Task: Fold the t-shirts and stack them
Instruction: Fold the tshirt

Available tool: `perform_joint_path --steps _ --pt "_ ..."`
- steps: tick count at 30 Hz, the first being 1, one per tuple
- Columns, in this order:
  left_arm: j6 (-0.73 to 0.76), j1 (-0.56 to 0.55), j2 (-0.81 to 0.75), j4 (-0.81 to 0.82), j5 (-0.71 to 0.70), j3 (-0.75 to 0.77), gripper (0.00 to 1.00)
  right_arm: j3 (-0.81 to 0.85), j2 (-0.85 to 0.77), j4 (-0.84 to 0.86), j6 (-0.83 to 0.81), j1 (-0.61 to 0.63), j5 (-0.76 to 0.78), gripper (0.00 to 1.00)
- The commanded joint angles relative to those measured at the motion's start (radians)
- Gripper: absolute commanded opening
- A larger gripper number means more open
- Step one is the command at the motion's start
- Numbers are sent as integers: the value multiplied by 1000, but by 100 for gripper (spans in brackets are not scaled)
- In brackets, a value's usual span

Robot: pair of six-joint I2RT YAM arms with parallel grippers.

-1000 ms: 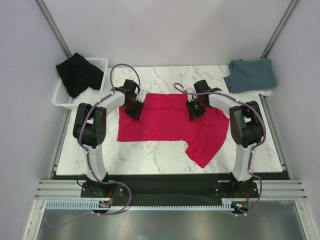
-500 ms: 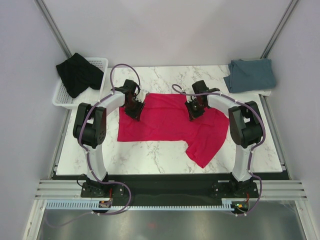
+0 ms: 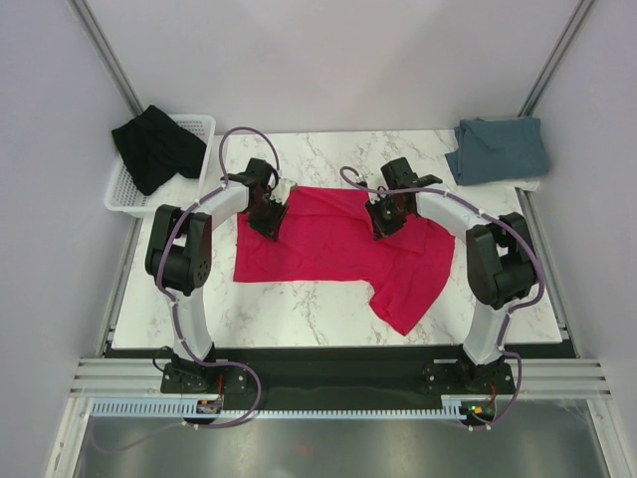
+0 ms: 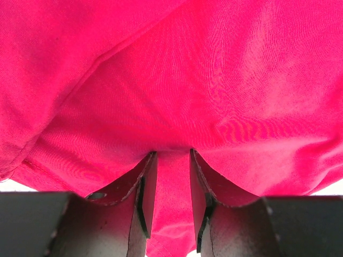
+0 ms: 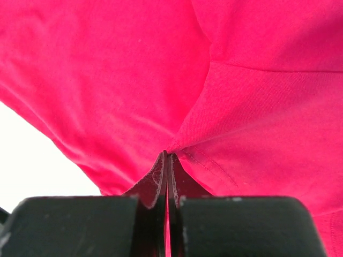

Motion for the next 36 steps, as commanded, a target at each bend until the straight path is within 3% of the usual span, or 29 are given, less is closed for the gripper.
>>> perform_joint_path --steps 1,4,5,6,9,16,23,26,36 --pt "-25 0 -33 13 9 18 38 -16 -35 -12 7 8 -41 0" --pt "-22 0 -37 13 8 15 38 -9 -18 -15 25 9 -68 2" --pt "-21 0 -37 13 6 16 38 -5 -9 -21 36 8 -76 8" --pt "-21 0 -37 13 2 16 38 15 16 -32 42 8 -82 25" --pt "-21 0 -48 2 0 35 38 64 19 -49 45 0 -82 37" --pt "-17 30 -53 -29 20 173 39 222 48 -1 37 -112 -30 40" --pt "-18 86 119 -58 -5 358 39 418 246 11 71 -261 -36 40" --pt "-17 95 194 -62 -24 418 39 454 332 14 76 -293 -38 40" --pt "-11 129 329 -90 -51 489 40 451 396 25 91 -336 -13 41"
